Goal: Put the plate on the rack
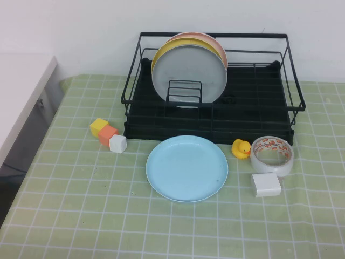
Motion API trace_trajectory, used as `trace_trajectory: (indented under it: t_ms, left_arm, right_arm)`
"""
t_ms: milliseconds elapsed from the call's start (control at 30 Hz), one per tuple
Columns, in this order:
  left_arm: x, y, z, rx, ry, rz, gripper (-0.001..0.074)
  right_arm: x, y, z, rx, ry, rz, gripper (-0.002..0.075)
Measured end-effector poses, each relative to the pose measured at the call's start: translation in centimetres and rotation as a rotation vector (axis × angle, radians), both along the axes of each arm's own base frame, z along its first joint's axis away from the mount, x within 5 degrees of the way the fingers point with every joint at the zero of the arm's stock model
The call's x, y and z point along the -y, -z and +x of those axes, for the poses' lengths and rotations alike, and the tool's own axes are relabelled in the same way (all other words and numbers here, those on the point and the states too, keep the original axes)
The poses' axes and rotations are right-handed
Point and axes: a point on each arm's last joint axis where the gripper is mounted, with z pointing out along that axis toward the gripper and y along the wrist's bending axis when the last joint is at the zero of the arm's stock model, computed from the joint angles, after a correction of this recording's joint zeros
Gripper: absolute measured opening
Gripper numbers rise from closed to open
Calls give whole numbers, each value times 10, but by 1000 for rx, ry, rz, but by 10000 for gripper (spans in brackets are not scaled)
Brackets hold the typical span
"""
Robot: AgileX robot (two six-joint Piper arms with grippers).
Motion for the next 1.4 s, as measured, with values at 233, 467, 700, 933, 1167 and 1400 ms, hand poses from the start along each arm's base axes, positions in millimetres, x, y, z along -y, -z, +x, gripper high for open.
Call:
trace_trajectory:
  t_ms: [233, 467, 700, 933, 1167, 1400]
  left_arm:
    - [0, 0, 0, 0, 0, 0, -1]
    - [0, 0, 0, 0, 0, 0, -1]
    - [0, 0, 0, 0, -1, -3, -1]
    - [-1, 0, 0, 2, -2, 16, -1]
    - [-4, -1, 1, 22, -9, 115, -1]
    - [1, -22, 3, 257, 19, 73, -1]
  right_arm:
    - [0, 0, 0, 0, 0, 0, -2]
    - [0, 0, 0, 0, 0, 1, -2]
    - [0, 0, 0, 0, 0, 1, -2]
    - [-1, 0, 0, 2, -1, 15, -2]
    - [-3, 0, 1, 14, -7, 91, -2]
    - [-19, -1, 3, 72, -38, 524, -2]
